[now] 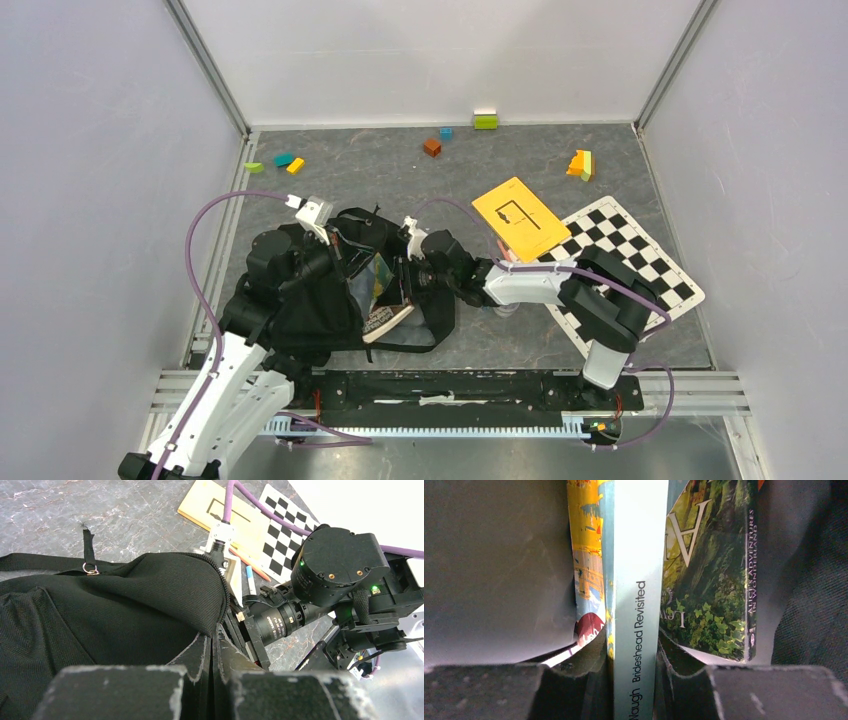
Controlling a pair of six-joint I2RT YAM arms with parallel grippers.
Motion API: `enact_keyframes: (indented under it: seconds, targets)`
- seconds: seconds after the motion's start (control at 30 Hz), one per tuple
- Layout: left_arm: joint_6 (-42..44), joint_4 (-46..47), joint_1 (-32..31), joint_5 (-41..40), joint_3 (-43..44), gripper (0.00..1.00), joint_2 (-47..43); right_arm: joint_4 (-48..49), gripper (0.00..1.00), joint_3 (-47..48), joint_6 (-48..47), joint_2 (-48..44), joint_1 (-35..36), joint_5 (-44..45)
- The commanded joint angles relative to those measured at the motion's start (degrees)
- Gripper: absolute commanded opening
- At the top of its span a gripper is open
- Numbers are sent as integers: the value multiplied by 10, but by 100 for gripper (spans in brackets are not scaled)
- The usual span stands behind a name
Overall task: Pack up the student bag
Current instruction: Place the book in the student bag.
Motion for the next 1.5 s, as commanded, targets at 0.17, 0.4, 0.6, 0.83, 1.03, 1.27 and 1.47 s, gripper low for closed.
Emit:
enact_keyframes:
  seconds: [0.17, 0.4, 0.6, 0.83, 1.03, 1.27, 1.47]
  targets:
    - [13, 58, -1, 10, 12, 2, -7, 61, 8, 38, -6, -16, -15, 94]
    - [13, 58, -1, 10, 11, 2, -8, 89, 11, 60, 7, 6, -8, 115]
    - [13, 58, -1, 7, 11, 2, -9, 94, 14, 71, 4, 20, 19, 130]
    - [13, 58, -1, 7, 10, 2, -7, 71, 37, 61, -24, 6, 22, 153]
    - [13, 57, -1, 7, 12, 2, -7, 24, 63, 53, -73, -34, 20, 162]
    - [14, 57, -1, 7, 12, 2, -7, -52, 70, 18, -130, -110, 20, 220]
    - [13, 57, -1, 8, 11, 2, -7, -124, 65, 1, -183, -165, 20, 301]
